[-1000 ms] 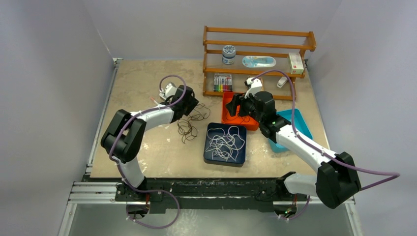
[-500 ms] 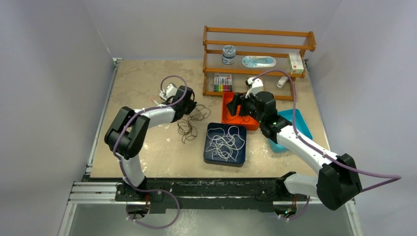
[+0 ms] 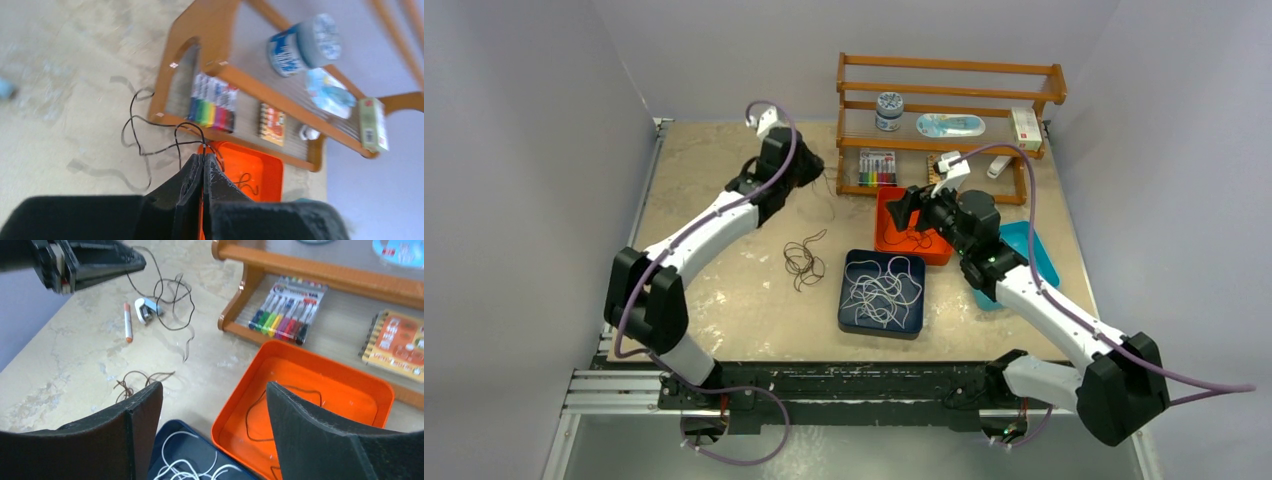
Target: Untangle the cables
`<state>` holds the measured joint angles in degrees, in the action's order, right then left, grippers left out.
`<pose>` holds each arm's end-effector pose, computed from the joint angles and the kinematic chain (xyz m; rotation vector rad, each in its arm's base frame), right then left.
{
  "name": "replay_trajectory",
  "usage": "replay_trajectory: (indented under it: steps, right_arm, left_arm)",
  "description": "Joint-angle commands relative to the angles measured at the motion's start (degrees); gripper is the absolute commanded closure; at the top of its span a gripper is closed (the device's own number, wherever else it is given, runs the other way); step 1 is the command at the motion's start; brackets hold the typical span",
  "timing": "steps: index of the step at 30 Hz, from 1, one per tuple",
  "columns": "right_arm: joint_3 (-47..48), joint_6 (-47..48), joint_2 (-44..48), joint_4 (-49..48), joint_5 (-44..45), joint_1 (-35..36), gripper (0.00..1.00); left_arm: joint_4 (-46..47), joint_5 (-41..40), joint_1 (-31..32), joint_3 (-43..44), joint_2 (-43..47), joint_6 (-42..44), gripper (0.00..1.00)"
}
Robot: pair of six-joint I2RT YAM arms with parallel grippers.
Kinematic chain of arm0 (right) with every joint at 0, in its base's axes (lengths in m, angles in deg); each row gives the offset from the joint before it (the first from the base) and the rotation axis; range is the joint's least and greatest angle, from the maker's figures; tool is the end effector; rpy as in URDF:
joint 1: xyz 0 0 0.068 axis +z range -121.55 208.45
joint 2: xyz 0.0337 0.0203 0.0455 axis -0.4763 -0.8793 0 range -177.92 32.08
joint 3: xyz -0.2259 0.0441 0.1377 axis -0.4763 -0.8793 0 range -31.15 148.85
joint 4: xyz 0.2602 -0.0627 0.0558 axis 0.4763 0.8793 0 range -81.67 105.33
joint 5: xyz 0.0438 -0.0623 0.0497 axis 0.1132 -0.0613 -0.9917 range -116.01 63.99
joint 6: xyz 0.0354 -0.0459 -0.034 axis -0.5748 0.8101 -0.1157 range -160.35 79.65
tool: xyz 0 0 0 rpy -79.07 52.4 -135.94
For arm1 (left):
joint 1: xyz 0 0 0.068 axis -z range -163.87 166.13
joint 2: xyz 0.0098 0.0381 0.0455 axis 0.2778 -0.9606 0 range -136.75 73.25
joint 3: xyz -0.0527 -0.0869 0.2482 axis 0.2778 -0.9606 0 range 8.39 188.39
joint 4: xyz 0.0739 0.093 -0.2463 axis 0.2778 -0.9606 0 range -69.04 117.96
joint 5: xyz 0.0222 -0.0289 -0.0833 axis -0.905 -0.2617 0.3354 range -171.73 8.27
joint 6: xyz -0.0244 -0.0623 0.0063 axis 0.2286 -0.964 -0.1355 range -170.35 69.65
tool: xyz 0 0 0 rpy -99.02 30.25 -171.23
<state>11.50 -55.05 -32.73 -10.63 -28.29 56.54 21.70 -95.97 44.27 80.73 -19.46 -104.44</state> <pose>0.2622 0.1424 0.2993 -0.2248 1.6457 0.6038 0.3654 -0.1805 0.2824 -0.6222 1.9874 -0.6476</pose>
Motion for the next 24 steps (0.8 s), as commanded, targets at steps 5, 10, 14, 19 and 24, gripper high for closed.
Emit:
replay_trajectory:
  steps: [5, 10, 14, 19, 24]
  right_arm:
    - [1.1, 13.9, 2.6, -17.3, -10.1, -0.1, 0.14]
    - [5.6, 18.9, -2.1, -24.1, -19.7, -0.1, 0.09]
    - [9.3, 20.1, -5.9, -29.0, -25.3, 0.0, 0.08]
    - [17.8, 21.8, -13.3, -25.9, -30.7, 1.2, 0.08]
    - [23.3, 23.9, -19.6, -23.6, -31.3, 3.4, 0.13]
  left_arm:
    - [-12.6, 10.3, -0.4, 16.0, 3.4, 16.6, 1.0]
    - [-14.8, 15.7, -0.4, 19.7, 5.2, 18.7, 1.0]
    - [-17.6, 17.5, -0.4, 21.9, 5.9, 20.7, 1.0]
    - [-20.5, 19.3, -0.4, 23.0, 6.3, 22.5, 1.0]
    - [-21.5, 22.0, -0.4, 23.5, 6.4, 23.4, 1.0]
